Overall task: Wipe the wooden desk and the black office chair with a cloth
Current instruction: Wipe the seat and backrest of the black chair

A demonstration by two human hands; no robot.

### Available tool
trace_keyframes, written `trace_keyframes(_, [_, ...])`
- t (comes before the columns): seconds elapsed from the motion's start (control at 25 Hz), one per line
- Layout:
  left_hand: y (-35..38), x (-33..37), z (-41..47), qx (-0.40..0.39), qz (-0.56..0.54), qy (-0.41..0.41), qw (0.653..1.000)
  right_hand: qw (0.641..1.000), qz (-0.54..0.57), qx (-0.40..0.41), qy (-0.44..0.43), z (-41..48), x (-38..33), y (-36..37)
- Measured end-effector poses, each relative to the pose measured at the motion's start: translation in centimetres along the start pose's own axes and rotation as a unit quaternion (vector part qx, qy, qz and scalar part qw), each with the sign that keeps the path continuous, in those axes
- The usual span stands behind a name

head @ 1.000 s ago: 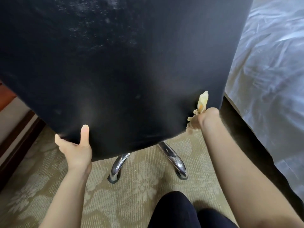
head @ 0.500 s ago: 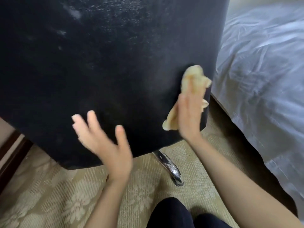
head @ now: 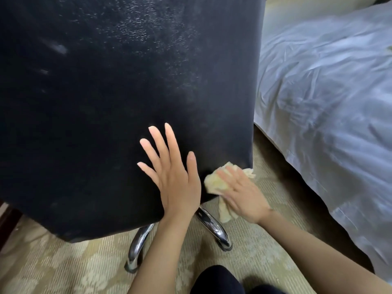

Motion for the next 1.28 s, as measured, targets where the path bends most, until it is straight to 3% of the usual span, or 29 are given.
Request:
trace_keyframes(0.12, [0.4,-0.2,0.4,0.025,-0.012,-0.026,0.999,0.965,0.141,0.093,0.201,0.2,4.3,-2.4])
trace_keyframes(0.32, [0.5,-0.6,0.6,0.037,-0.02,-0.029,0.999,0.791,0.247,0.342,0.443,3.8,7.3,-7.7])
trace_keyframes(0.44, [0.3,-1.1,0.6,0.037,-0.014,-0.027,0.999,0.739,0.278,0.415,0.452,6.7,8.4,-11.9])
trace_keyframes(0.68, [-1.1,-2.8,0.5,0.04,-0.015,-0.024,0.999,0.702,0.385,0.421,0.427,9.7,8.2,-16.7])
trace_keyframes(0.76, [-2.3,-4.0,0.4,0.054,-0.008,-0.023,0.998,0.707,0.379,0.429,0.416,9.1,5.9,-16.6])
trace_keyframes(0.96, [-6.5,-6.6,0.4,0.091,-0.033,-0.032,0.995,0.798,0.22,0.455,0.328,7.8,-1.7,-15.3])
trace_keyframes(1.08, [-8.6,-6.3,0.5,0.114,-0.076,-0.048,0.989,0.847,0.202,0.39,0.3,6.9,-5.5,-11.7])
trace_keyframes(1.28, [-11.0,-0.3,0.4,0.151,-0.142,0.04,0.977,0.904,0.273,0.259,0.204,4.5,-12.1,-5.9])
Point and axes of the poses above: each hand's wrist, its own z-axis towards the middle knuckle, its own y-axis out of the palm, x = y × z, the point moved 10 cm from there along z, towards the middle knuckle, and after that the axes turned 8 degrees about x, right-handed, at the moved point
